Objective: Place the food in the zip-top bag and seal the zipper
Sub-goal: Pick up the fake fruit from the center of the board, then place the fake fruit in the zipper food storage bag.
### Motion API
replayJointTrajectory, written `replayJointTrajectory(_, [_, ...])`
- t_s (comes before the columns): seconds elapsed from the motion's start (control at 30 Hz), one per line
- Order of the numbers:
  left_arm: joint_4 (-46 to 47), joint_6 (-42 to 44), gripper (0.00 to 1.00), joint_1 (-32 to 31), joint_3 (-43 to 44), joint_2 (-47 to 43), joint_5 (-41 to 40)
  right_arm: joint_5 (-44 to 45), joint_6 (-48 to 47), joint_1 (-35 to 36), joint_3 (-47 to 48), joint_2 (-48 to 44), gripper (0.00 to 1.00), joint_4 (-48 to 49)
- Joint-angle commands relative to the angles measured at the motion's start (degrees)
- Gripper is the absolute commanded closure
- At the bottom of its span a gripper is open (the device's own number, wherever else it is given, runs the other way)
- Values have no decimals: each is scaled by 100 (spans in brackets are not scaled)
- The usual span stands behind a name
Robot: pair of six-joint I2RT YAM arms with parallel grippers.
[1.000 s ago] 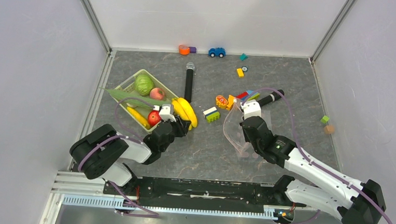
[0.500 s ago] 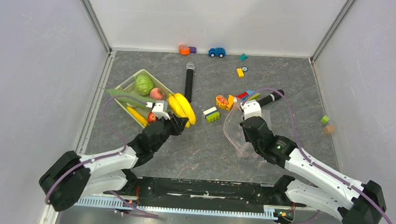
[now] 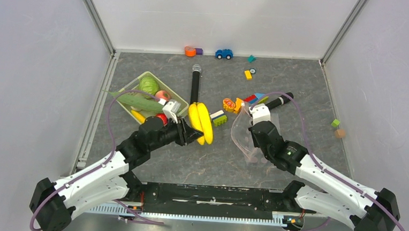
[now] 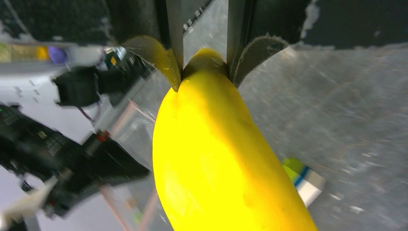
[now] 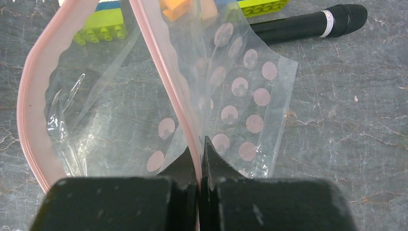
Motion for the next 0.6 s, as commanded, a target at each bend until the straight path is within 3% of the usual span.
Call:
replayJointTrajectory(0.0, [-692, -105, 98, -37, 587, -6, 1981, -62, -124, -24, -29, -136, 100, 246])
replayJointTrajectory(0.2, [-500, 36, 98, -221, 853, -9, 3603, -264, -207, -23, 9, -96, 100, 246])
replayJointTrajectory(0.37, [-543, 119, 98, -474, 906, -66, 3697, -538, -311, -24, 48, -97, 100, 300])
replayJointTrajectory(0.57, [-637, -96, 98, -632, 1339, 815, 3869, -932, -486, -29, 11, -153, 100, 519])
